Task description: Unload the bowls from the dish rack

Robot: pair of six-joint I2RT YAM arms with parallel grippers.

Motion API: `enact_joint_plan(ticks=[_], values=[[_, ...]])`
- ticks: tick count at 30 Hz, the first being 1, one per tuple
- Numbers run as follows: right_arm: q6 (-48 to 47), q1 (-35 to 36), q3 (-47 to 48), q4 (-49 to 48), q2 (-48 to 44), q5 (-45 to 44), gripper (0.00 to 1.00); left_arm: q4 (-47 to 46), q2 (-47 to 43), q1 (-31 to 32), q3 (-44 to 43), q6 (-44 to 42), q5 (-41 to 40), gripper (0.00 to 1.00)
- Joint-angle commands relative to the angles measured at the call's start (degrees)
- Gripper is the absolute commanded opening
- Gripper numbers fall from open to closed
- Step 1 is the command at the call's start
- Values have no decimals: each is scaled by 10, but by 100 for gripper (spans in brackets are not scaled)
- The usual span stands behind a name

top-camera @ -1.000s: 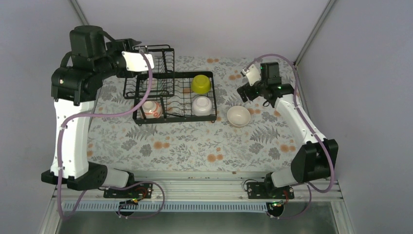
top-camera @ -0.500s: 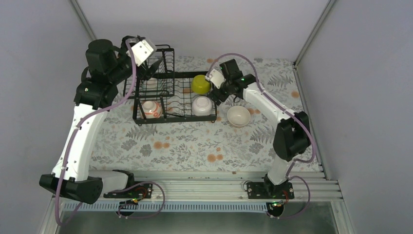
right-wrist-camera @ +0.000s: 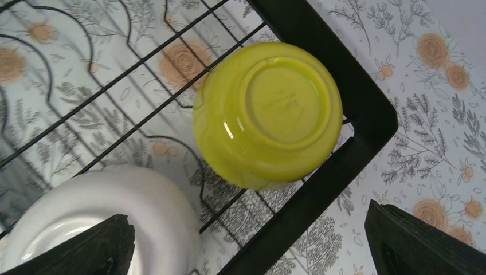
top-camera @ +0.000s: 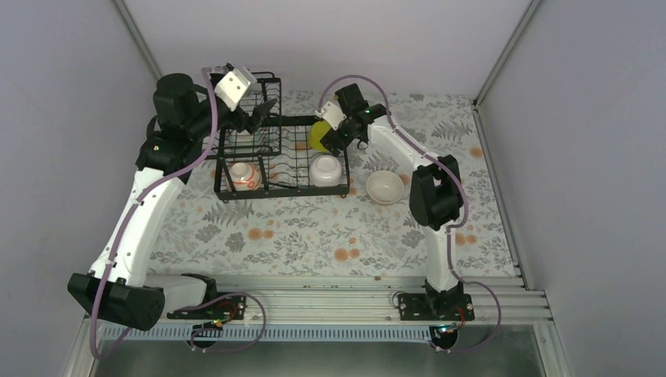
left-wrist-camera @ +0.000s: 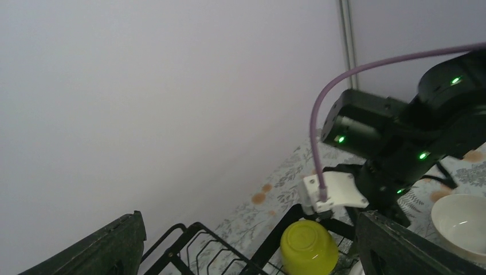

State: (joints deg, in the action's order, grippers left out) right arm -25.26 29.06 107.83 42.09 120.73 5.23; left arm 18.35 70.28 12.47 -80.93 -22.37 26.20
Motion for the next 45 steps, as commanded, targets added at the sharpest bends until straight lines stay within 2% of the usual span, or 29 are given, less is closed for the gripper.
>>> enact_joint_plan(ticks=[1,9,15,21,39,45], values=[[6,22,33,-31,37,-64,98,-50,-9,14,15,17,16,91],[-44,81,27,-108,77,-204,100,-72,-6,32,37,27,-16,92],[-47,90,111,-97,137,-255,100,-89,-18,32,72,20,-35,93],[-58,90,177,-57,188,-266,100,-91,-26,32,87,18,-50,94],[-89,101,210,-67,245,-300,100,-102,-16,32,89,39,-34,95],[-107,110,233,-93,275,-346,100,-101,-20,33,91,37,-32,95]])
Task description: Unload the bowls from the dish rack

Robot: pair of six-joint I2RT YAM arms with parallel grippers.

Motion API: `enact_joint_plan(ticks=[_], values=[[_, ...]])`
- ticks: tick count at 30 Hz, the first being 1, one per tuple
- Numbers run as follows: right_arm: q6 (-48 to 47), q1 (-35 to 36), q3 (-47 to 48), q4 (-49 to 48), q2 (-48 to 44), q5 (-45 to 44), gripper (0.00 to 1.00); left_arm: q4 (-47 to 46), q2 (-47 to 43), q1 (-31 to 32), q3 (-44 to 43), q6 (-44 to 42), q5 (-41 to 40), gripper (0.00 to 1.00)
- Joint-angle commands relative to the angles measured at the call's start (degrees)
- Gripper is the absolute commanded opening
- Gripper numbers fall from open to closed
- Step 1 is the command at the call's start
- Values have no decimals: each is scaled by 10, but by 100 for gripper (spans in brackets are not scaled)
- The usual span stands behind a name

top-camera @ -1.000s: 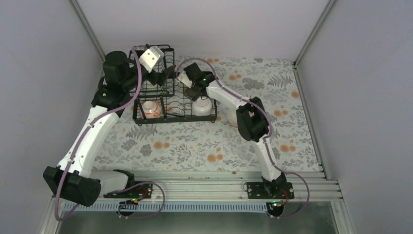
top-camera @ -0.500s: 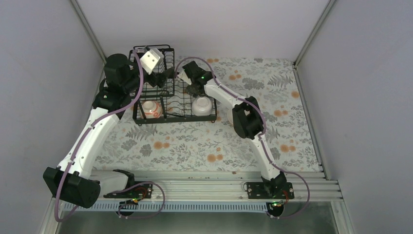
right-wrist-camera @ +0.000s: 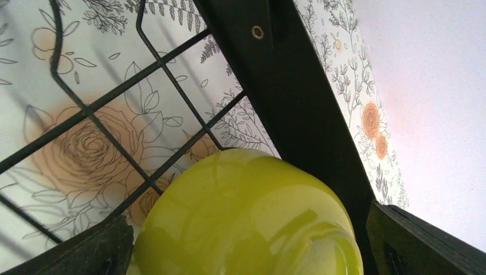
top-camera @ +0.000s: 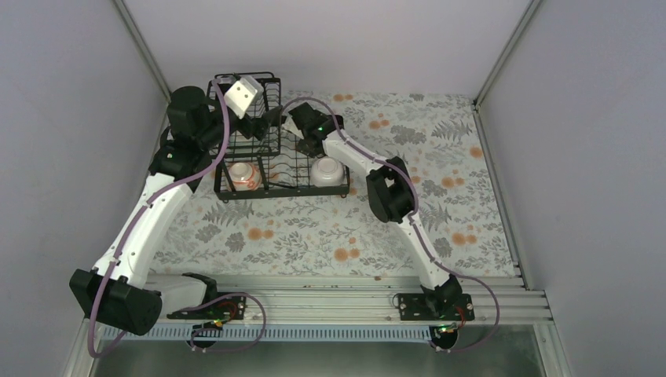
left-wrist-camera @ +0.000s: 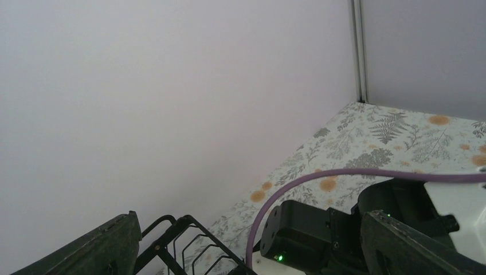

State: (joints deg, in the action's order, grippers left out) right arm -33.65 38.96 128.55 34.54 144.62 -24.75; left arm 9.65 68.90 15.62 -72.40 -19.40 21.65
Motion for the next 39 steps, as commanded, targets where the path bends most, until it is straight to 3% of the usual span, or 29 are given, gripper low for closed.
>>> enact_joint_plan(ticks=[1,9,17,26,39], values=[[-26,13,31,-21,41,-53,100,-14,-7,1,8,8,15,96],[-35,16,36,-16,65,-125,100,-15,-9,1,16,11,18,96],[-67,19,-25,-115,25,-242,100,-24,-12,1,25,13,13,97],[-111,30,-58,-172,-16,-285,100,-22,-15,1,23,10,7,98],[-114,29,-99,-174,-78,-298,100,-28,-9,0,32,5,-6,99]])
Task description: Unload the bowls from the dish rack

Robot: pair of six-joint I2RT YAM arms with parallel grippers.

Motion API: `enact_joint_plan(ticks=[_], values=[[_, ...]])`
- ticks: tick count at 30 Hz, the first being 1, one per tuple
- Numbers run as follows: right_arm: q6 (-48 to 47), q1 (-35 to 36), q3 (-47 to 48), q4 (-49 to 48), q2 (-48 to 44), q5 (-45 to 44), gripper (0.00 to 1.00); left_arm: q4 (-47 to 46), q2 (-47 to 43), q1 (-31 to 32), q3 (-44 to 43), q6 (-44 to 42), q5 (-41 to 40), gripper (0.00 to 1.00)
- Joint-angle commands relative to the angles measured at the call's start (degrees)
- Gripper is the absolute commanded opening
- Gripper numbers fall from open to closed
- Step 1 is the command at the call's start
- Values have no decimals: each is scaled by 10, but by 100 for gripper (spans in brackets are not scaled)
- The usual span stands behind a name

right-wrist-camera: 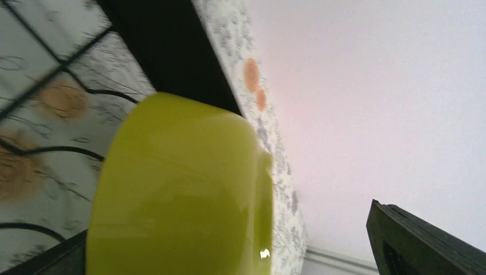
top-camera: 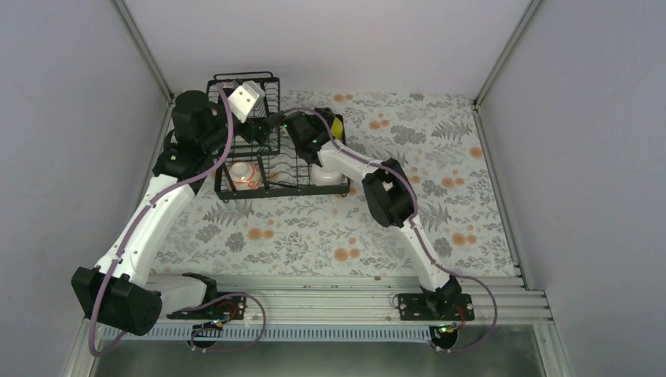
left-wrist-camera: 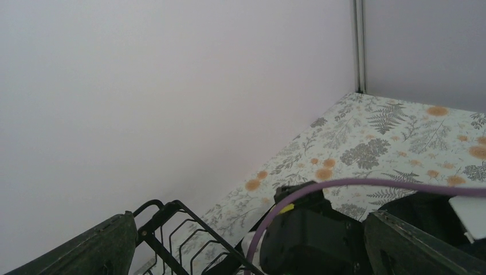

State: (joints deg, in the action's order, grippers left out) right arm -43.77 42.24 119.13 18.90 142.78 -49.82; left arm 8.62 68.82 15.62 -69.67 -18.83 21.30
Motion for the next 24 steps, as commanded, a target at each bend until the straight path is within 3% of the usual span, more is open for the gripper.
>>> enact_joint_plan(ticks=[1,13,15,17,24], values=[[-14,-5,-6,-16,-62,-47,100,-17,-6,1,3,0,-2,99],[-17,-18,5,-18,-55,-41,97,-12,-13,0,6,-3,2,100],[-16,-20,-1,-25,-56,-45,92,-12,-14,-1,8,-4,3,100],[-23,-20,-14,-41,-61,-49,80,-12,-14,-1,8,-3,4,100],[-34,-23,-41,-71,-64,-62,61,-13,-10,-1,8,-4,11,100]])
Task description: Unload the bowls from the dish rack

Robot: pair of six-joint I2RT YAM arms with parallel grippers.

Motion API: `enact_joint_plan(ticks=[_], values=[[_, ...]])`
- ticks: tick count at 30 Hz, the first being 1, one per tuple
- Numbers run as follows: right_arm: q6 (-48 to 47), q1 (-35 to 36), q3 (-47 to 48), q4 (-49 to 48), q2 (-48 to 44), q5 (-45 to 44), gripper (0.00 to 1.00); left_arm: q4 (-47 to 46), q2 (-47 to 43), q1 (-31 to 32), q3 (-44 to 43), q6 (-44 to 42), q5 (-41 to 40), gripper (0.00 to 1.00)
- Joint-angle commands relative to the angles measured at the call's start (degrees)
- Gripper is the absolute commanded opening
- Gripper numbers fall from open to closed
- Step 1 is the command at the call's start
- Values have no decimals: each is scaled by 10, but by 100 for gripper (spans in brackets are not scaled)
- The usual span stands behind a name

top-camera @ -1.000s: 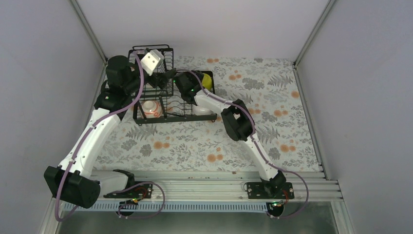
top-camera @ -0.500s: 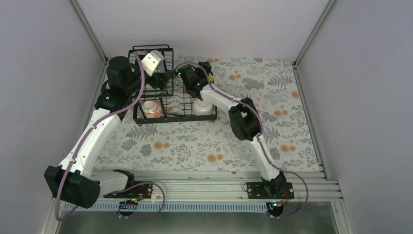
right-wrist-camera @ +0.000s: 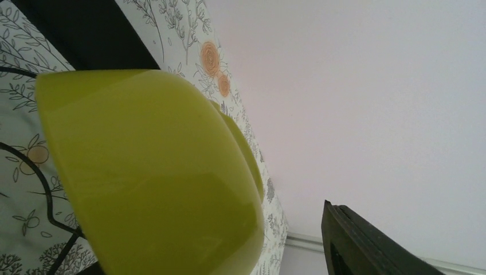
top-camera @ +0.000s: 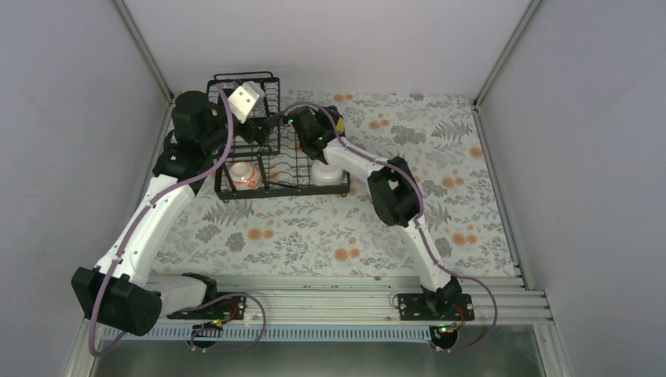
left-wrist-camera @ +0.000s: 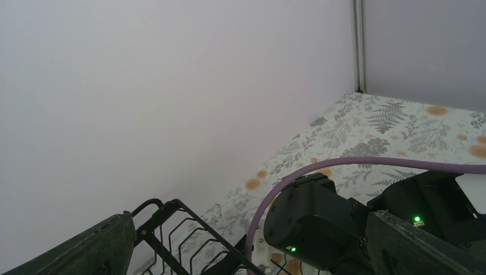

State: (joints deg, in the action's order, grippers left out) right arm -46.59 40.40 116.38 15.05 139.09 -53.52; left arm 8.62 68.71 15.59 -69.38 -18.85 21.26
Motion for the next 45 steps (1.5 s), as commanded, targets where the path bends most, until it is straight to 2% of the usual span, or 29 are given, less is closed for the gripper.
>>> enact_joint_plan(ticks=[1,10,19,31,39,43,45], values=[[-6,-5,-15,-34,-27,-24,60,-12,-9,-1,5,-4,11,100],[-70,-6,-73,-157,-28,-57,52,-16,-18,-3,18,-5,15,100],[-98,-6,-90,-212,-35,-67,30,-16,-15,-5,18,-4,20,100],[-71,-7,-135,-218,-98,-51,8,-16,-17,-8,18,-7,19,100],[-75,-22,-131,-225,-136,-51,4,-16,-23,-13,19,-6,19,100],[7,-40,-87,-106,-150,-27,3,-20,-32,-15,28,-5,21,100],[15,-50,-90,-89,-160,-26,3,-23,-37,-15,32,-4,23,100]])
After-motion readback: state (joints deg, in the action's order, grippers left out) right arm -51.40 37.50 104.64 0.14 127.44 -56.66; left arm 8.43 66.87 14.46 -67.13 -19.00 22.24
